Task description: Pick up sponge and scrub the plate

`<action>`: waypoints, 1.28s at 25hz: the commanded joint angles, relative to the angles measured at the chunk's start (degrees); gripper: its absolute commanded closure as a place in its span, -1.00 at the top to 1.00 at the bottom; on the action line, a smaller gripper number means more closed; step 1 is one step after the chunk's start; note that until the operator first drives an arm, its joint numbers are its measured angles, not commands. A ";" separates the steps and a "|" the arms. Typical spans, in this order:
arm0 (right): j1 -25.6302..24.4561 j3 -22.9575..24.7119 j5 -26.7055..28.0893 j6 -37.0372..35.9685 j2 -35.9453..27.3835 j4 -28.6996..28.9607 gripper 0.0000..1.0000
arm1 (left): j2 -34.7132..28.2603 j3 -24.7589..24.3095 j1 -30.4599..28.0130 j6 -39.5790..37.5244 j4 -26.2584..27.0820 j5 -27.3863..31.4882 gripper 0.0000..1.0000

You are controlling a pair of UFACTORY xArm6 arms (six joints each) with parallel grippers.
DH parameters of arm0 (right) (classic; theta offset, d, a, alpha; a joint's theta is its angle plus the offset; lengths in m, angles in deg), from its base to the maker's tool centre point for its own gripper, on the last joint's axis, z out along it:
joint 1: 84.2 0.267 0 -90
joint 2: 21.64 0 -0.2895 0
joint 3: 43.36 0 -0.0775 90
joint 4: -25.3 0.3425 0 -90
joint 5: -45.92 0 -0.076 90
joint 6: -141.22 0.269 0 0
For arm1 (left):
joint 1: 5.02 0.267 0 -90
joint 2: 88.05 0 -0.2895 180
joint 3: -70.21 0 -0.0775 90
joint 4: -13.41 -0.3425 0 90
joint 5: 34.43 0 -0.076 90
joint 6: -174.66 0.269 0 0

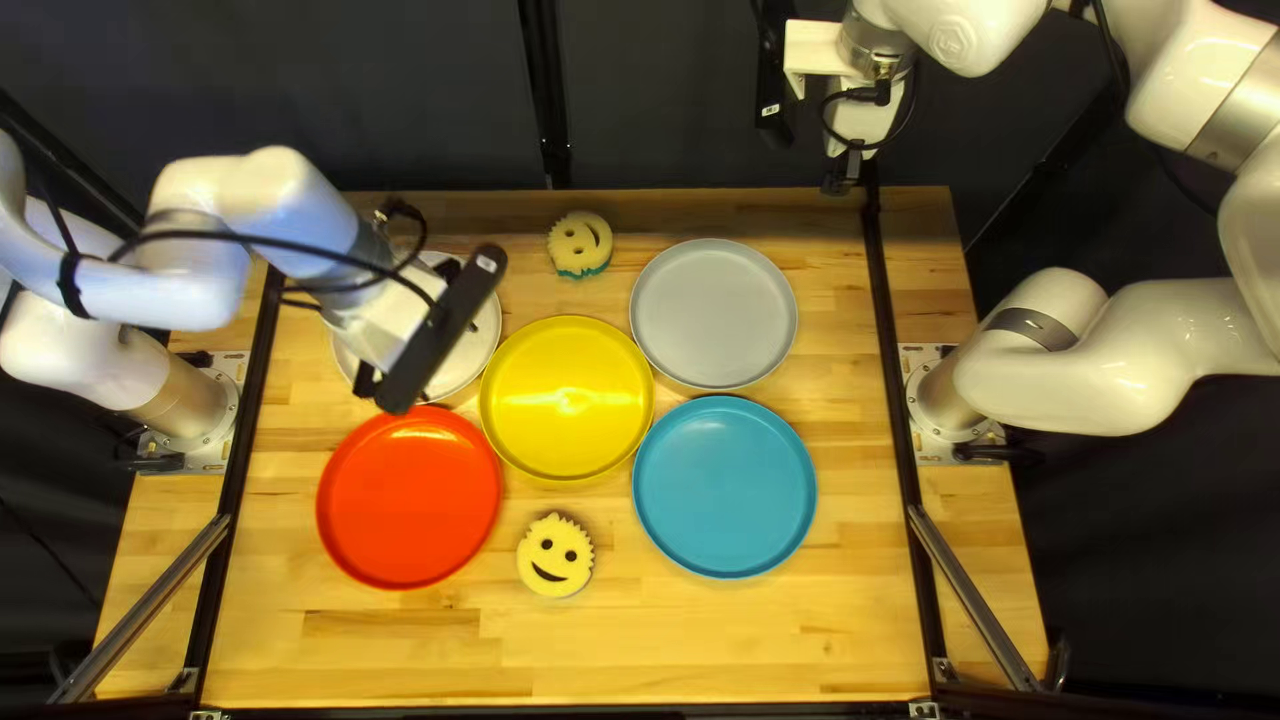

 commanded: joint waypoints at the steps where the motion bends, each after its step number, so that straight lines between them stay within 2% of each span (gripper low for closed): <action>1: 0.00 0.00 0.00 0.00 0.00 0.00 1.00 | 6.91 1.76 -5.15 -0.62 -2.56 -7.19 1.00; 12: 0.00 0.00 0.00 0.00 0.00 0.00 1.00 | 7.70 1.90 -5.57 0.29 -2.80 -8.02 1.00; 14: 0.00 0.00 0.00 0.00 0.00 0.00 1.00 | 10.03 3.50 -6.11 -1.79 -4.31 -8.41 1.00; 18: 0.00 0.00 0.00 0.00 0.00 0.00 1.00 | 18.05 10.10 -9.65 -7.03 -7.58 -8.77 1.00; 23: 0.00 0.00 0.00 0.00 0.00 0.00 1.00 | 24.51 15.98 -13.30 -9.55 -7.47 -9.01 1.00; 27: 0.00 0.00 0.00 0.00 0.00 0.00 1.00 | 28.84 18.54 -15.99 -13.22 -9.08 -10.06 1.00; 32: 0.00 0.00 0.00 0.00 0.00 0.00 1.00 | 35.04 21.52 -18.62 -19.86 -13.92 -10.49 1.00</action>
